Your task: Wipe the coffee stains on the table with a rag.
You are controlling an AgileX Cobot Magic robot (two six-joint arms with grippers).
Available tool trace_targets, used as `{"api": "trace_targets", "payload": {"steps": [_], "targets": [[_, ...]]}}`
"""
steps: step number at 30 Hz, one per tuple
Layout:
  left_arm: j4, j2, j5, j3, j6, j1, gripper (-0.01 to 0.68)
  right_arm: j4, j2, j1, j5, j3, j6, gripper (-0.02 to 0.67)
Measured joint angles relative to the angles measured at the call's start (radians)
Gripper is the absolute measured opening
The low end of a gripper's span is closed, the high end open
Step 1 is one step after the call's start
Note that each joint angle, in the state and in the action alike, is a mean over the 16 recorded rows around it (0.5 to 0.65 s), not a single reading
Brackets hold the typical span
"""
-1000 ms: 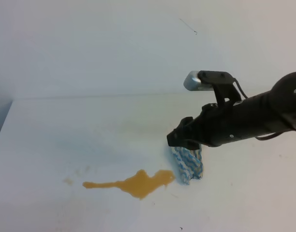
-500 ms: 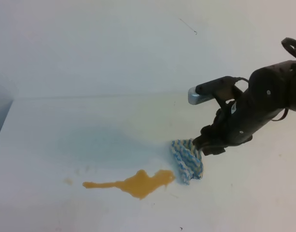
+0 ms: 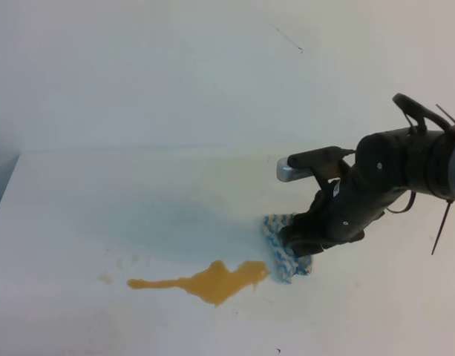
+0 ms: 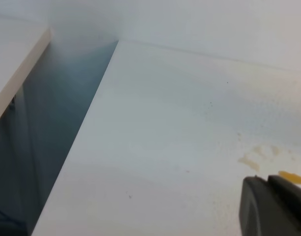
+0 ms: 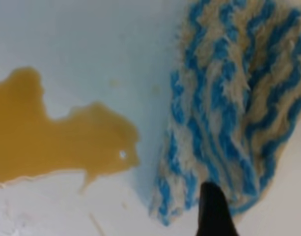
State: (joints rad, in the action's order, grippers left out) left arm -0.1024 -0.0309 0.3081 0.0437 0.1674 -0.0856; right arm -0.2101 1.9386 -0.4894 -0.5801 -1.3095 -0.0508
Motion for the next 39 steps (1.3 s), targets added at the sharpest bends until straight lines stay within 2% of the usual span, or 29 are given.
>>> {"api": "trace_targets", "payload": {"steps": [7, 18, 22, 27, 35, 39], "targets": [[0.000, 0.000, 0.000, 0.000, 0.000, 0.000, 0.000, -0.084, 0.053, 0.000, 0.064, 0.000, 0.001, 0.358], [0.000, 0.000, 0.000, 0.000, 0.000, 0.000, 0.000, -0.185, 0.088, 0.000, 0.065, -0.023, -0.001, 0.096], [0.000, 0.000, 0.000, 0.000, 0.000, 0.000, 0.000, -0.268, 0.088, 0.000, 0.041, -0.058, -0.042, 0.020], [0.000, 0.000, 0.000, 0.000, 0.000, 0.000, 0.000, -0.476, 0.087, -0.003, 0.004, -0.112, -0.173, -0.003], [0.000, 0.000, 0.000, 0.000, 0.000, 0.000, 0.000, -0.904, 0.096, -0.047, -0.037, -0.172, -0.523, -0.004], [0.000, 0.000, 0.000, 0.000, 0.000, 0.000, 0.000, -1.058, 0.120, -0.094, -0.047, -0.193, -0.668, -0.003]]}}
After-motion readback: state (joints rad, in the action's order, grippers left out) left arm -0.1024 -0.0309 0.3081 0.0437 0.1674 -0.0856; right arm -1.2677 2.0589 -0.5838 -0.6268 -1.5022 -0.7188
